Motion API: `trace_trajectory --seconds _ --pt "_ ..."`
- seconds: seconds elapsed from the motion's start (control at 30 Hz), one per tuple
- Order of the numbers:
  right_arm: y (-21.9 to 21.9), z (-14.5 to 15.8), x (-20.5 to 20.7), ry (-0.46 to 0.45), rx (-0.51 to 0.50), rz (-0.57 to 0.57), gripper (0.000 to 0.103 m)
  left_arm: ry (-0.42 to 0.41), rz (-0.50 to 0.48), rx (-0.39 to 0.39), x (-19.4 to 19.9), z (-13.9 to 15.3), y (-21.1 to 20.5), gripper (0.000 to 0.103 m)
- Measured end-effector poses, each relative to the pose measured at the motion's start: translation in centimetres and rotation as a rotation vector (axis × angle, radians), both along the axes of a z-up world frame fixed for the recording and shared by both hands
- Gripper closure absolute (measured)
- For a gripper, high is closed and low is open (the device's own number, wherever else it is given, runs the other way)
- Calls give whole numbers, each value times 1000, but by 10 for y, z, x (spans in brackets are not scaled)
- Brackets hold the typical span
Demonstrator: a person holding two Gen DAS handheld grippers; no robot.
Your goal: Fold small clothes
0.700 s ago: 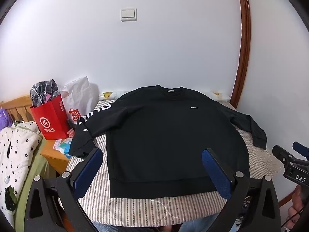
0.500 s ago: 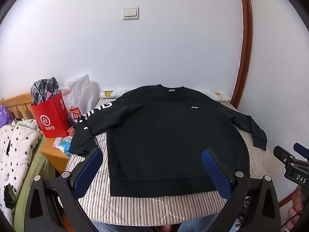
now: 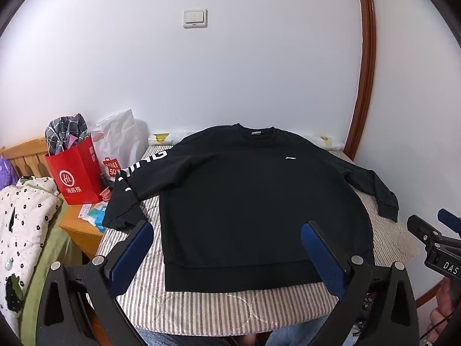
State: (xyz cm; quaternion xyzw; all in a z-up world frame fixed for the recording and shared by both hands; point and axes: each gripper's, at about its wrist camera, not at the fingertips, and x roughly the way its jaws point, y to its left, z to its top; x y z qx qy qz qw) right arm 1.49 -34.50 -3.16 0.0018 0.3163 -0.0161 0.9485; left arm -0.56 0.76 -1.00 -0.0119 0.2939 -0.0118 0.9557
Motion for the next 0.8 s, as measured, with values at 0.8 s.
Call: trace_trajectory --seconds 0.8 --pt "5 0 -3 -4 1 6 0 1 -6 9 -4 -4 -2 0"
